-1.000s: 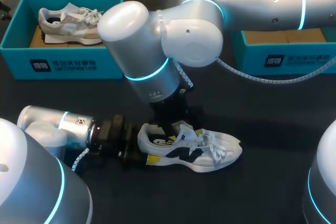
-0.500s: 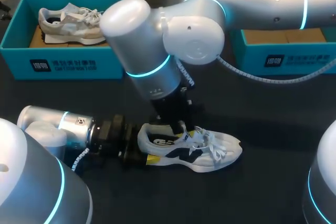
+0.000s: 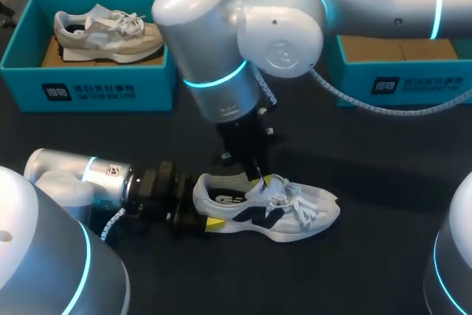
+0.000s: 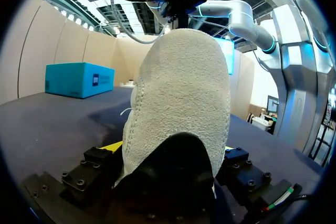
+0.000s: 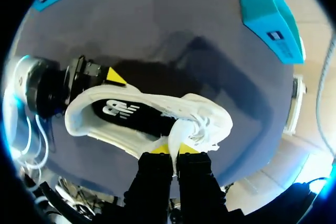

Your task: Take the shoe out of the shoebox, open the shoe tongue, remove and reinsert the insole, then place the shoe into the shoebox

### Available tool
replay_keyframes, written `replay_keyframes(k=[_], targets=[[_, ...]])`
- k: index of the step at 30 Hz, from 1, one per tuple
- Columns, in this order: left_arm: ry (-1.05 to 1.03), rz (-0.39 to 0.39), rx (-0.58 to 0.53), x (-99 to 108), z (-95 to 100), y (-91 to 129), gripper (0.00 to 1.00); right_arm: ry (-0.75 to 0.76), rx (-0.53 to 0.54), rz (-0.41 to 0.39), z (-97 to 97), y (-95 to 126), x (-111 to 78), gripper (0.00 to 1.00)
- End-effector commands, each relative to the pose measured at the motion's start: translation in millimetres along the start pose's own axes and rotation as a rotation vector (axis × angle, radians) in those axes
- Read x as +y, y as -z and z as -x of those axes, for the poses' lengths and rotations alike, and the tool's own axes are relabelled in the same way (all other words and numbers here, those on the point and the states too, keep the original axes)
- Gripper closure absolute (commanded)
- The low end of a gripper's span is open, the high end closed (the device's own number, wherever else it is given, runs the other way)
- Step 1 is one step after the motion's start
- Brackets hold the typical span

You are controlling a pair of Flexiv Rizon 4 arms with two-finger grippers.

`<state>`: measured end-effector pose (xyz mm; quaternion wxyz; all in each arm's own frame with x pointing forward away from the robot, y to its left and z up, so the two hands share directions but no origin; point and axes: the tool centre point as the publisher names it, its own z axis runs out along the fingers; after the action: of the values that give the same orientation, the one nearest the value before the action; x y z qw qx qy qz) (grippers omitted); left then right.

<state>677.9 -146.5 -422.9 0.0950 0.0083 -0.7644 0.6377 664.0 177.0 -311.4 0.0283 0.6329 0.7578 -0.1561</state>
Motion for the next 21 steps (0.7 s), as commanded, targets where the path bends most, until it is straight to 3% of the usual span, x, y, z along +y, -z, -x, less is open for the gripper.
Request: replay_keyframes(k=[1, 8, 21], targets=[[0.000, 0.002, -0.004, 2.4, -1.2, 1.6, 1.00, 0.087, 0.131, 0.019, 25.4, -2.9, -4.7, 1.00], [0.000, 0.002, -0.004, 2.4, -1.2, 1.6, 1.00, 0.182, 0.214, 0.037, 36.6, -3.3, -9.1, 1.00], [0.000, 0.002, -0.004, 2.4, -1.2, 1.6, 1.00, 0.105, 0.335, 0.013, 59.5, -22.0, -17.4, 1.00]])
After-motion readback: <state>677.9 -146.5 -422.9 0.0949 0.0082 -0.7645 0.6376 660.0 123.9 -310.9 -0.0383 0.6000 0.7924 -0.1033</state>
